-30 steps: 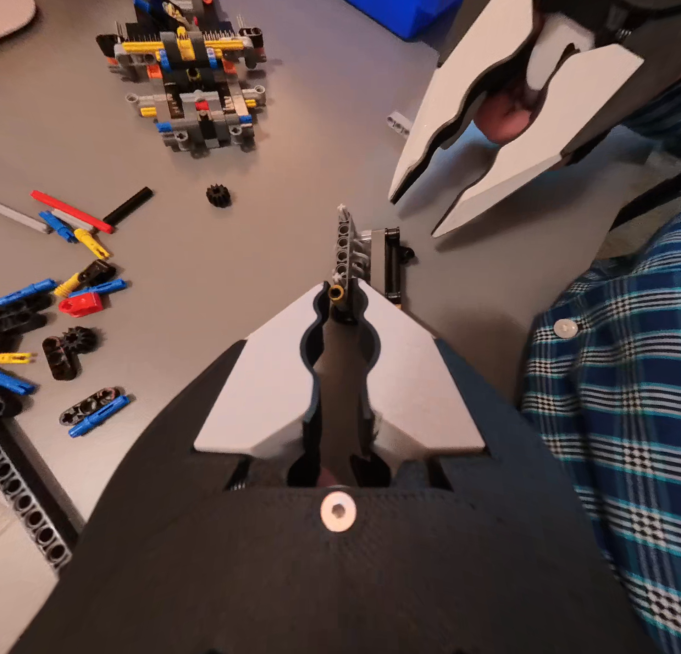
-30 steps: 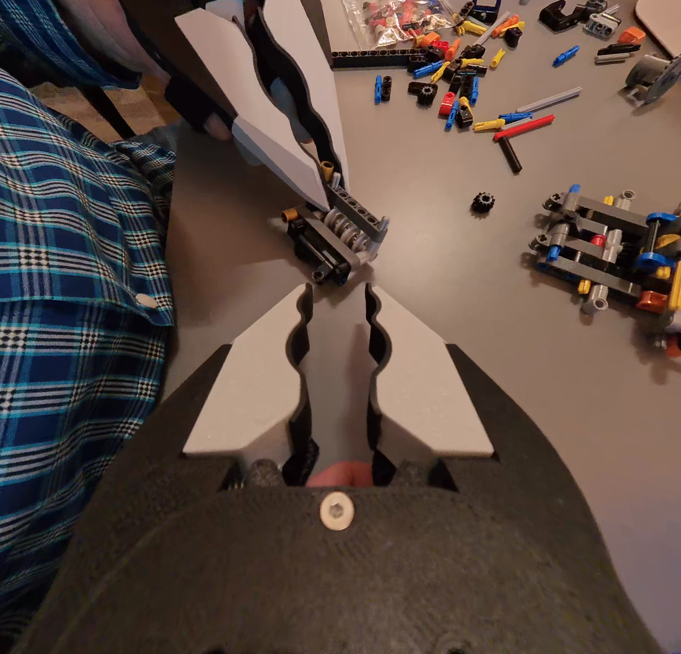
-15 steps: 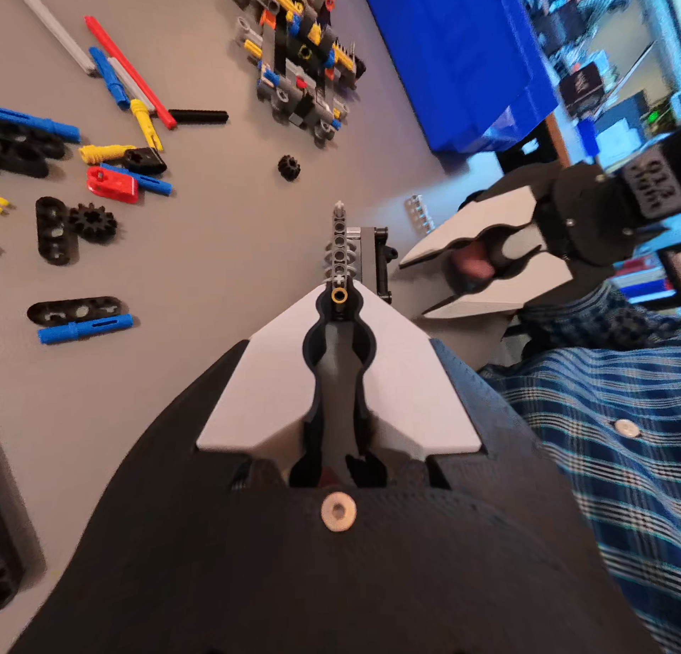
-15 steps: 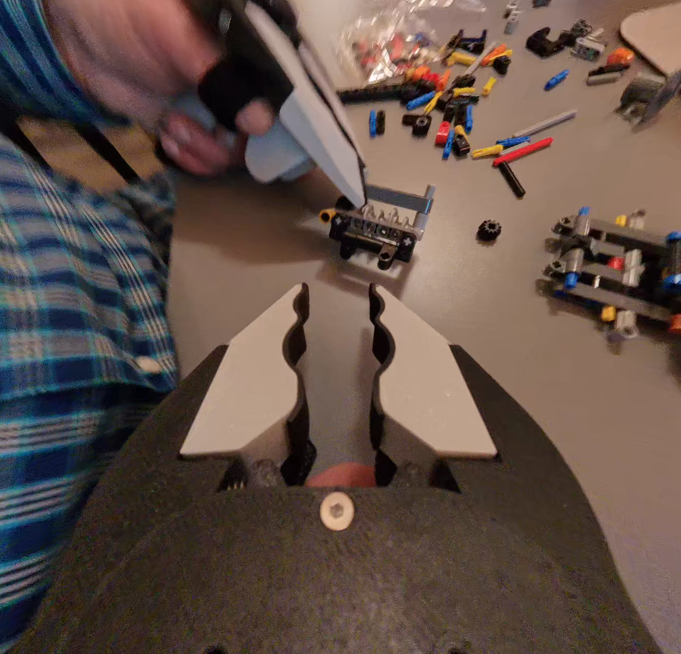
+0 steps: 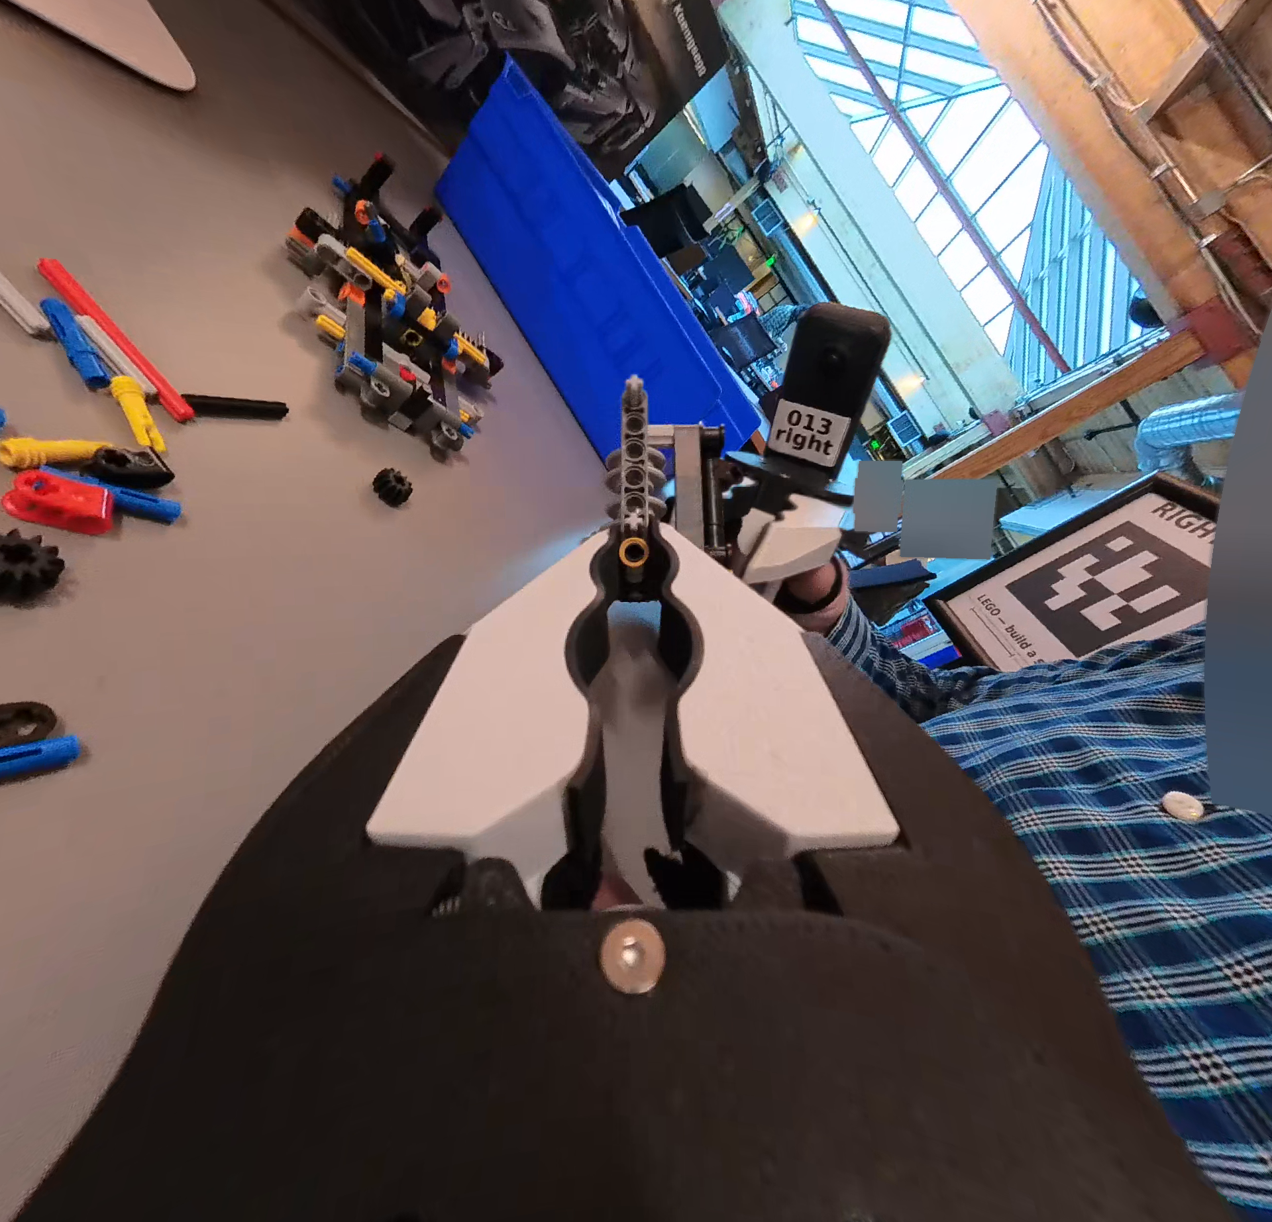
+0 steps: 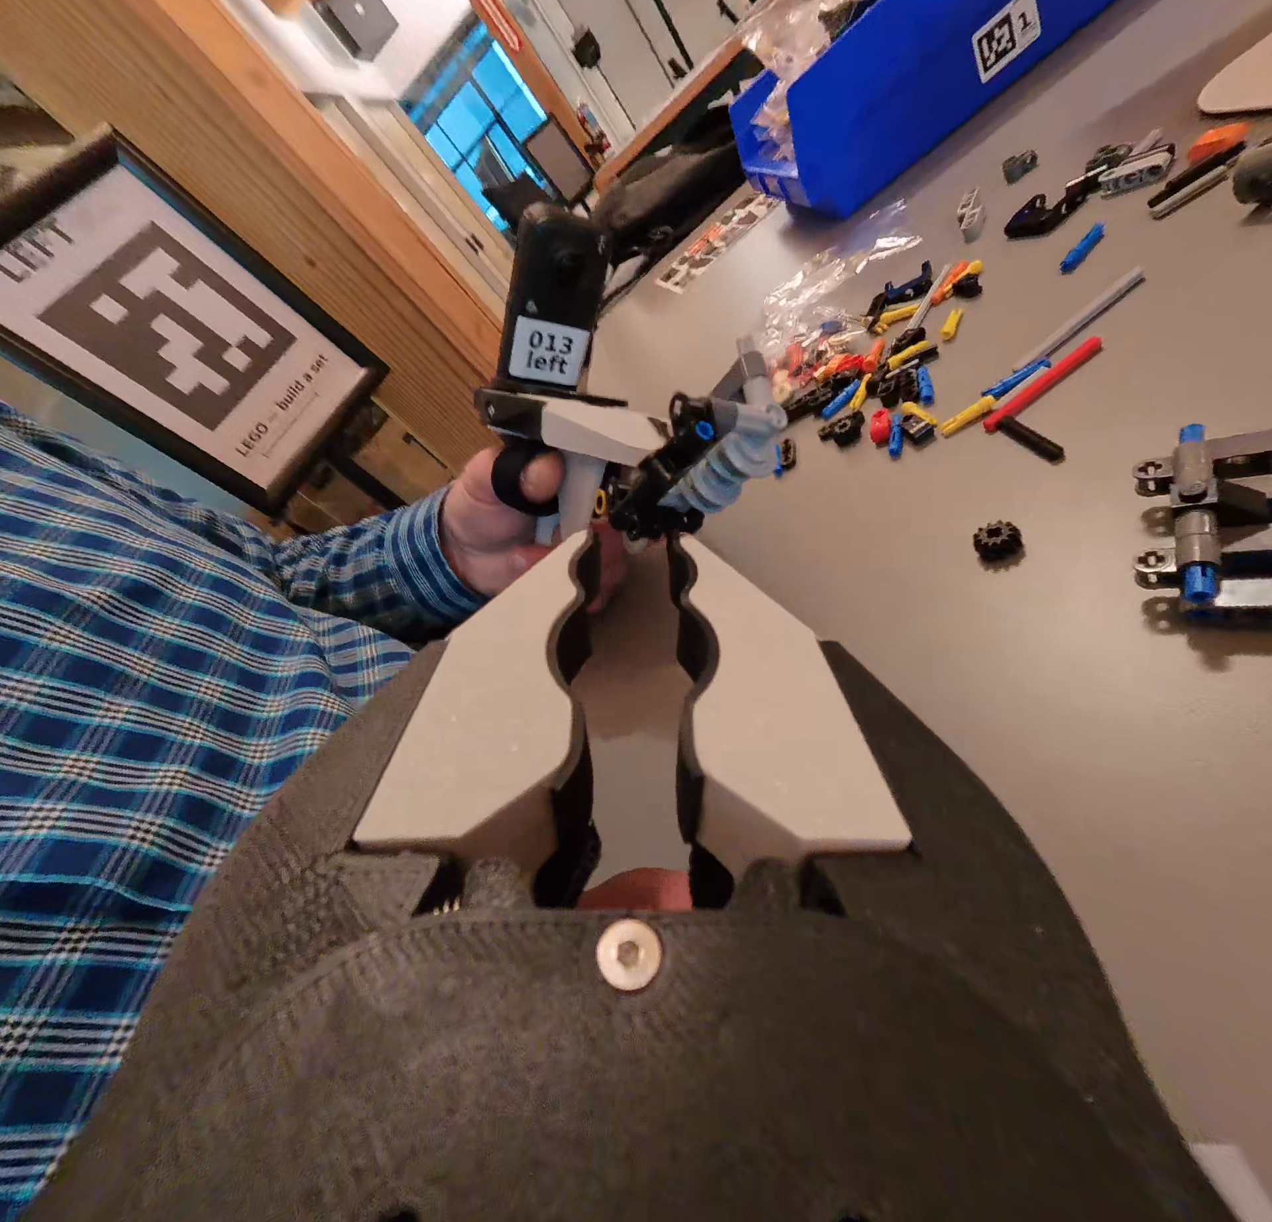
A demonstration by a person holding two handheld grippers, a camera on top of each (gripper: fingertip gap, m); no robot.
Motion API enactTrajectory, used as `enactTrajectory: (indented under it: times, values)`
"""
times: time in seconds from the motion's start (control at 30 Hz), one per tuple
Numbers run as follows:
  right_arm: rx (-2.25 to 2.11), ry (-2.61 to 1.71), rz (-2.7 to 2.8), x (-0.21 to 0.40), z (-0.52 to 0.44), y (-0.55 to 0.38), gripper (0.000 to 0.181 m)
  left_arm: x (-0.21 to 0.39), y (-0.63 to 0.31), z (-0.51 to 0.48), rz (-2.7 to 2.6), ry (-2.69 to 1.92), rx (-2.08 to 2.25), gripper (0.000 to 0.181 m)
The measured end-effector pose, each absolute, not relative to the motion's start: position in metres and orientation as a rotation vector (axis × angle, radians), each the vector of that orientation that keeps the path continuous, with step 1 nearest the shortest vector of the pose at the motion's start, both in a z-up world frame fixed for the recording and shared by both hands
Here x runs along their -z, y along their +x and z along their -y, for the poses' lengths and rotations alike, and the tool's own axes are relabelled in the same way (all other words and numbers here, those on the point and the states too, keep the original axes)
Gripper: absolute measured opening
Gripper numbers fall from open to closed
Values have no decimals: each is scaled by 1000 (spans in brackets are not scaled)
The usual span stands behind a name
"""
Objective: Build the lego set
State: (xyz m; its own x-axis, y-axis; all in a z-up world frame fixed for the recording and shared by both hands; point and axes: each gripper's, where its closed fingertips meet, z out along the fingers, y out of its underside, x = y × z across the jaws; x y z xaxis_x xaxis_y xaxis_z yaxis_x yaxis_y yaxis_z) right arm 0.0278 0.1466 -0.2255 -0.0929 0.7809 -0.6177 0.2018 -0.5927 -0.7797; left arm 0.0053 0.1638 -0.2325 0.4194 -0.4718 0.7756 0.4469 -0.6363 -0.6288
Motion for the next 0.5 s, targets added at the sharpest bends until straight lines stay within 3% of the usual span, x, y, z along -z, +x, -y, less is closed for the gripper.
enactTrajectory:
  times: [0.33, 0.4, 0.5]
  values:
    - [-1700, -1697, 1005, 218, -153, 27, 7, 228, 7, -165, -7, -1766, 1342, 4]
    - [-1713, -1709, 968, 215, -159, 30, 37, 227, 5, -166, -12, -1757, 1309, 4]
    - [-1714, -1702, 889, 206, -169, 37, 35, 221, 3, -166, -45, -1731, 1235, 4]
